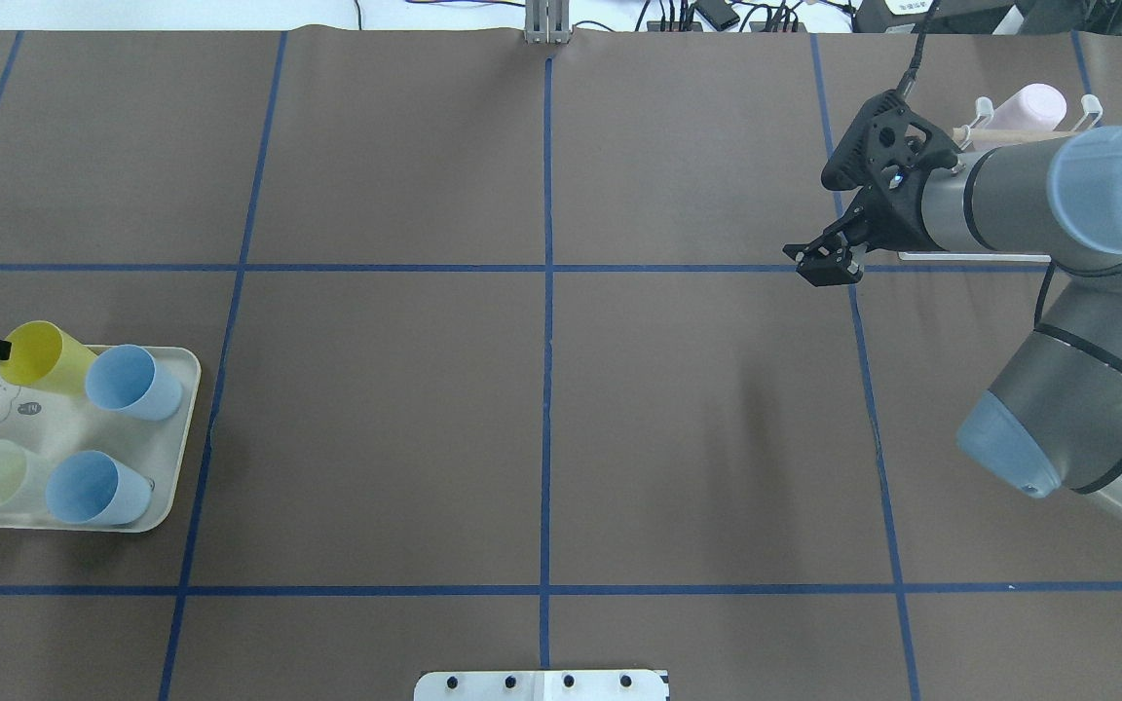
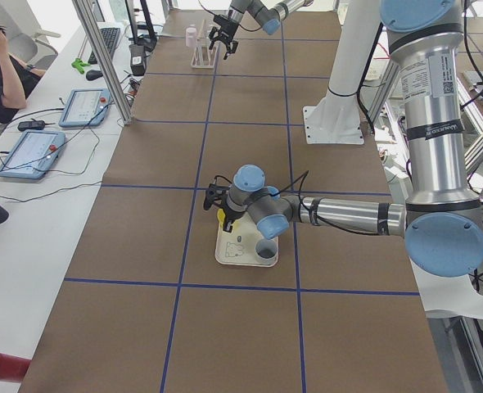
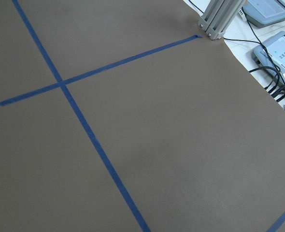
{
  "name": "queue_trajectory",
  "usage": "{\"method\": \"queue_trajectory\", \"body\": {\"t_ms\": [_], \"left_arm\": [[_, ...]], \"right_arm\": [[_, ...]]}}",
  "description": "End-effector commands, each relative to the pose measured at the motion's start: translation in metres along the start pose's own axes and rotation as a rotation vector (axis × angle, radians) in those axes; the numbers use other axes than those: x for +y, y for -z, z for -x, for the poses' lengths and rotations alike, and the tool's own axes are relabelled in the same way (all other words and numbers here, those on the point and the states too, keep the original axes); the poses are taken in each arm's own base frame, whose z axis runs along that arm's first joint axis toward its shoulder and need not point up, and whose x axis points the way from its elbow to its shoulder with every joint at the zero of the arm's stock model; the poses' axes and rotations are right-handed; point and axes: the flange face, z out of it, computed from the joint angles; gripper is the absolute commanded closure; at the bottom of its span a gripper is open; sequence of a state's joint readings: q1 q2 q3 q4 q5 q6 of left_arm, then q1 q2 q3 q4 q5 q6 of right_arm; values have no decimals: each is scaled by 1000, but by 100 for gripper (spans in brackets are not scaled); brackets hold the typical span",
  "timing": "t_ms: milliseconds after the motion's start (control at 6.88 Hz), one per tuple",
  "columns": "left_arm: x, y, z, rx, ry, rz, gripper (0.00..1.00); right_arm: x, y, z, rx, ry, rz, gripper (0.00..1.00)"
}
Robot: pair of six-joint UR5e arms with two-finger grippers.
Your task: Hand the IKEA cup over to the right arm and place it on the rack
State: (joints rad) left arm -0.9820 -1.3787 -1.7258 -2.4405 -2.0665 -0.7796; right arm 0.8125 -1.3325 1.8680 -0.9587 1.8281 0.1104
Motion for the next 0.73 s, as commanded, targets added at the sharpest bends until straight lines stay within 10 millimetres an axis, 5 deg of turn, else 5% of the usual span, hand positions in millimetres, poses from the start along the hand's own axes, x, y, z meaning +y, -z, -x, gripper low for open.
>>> {"method": "queue_trajectory", "body": {"t_ms": [0, 581], "left_arm": [[3, 4, -1, 4, -5, 0, 99], [-2, 19, -12, 25, -12, -16, 100]], "right_arm": [[1, -1, 0, 0, 0, 2, 1], [-1, -3, 3, -5, 4, 1, 1]]}}
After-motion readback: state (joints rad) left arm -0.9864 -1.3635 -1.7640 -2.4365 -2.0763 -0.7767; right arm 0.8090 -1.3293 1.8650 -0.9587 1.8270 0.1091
